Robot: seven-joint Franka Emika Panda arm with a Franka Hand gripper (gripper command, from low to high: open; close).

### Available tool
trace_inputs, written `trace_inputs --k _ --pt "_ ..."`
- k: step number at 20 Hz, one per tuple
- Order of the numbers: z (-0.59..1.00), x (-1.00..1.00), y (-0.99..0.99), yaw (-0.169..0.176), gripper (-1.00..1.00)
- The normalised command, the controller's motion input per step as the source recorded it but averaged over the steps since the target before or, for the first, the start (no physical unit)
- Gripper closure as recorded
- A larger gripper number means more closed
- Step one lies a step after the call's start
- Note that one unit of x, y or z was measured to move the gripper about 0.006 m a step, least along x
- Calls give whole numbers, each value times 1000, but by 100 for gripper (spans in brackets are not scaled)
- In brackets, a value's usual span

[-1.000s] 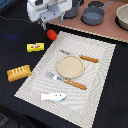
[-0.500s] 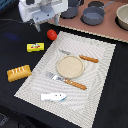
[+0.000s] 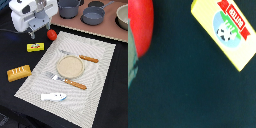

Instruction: Interact with the objects in diverse but meaningful ways.

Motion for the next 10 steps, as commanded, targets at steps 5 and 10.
trace_inputs --k 5,10 --pt "-361 -419 -182 186 -100" --pt "-294 -311 -191 159 -100"
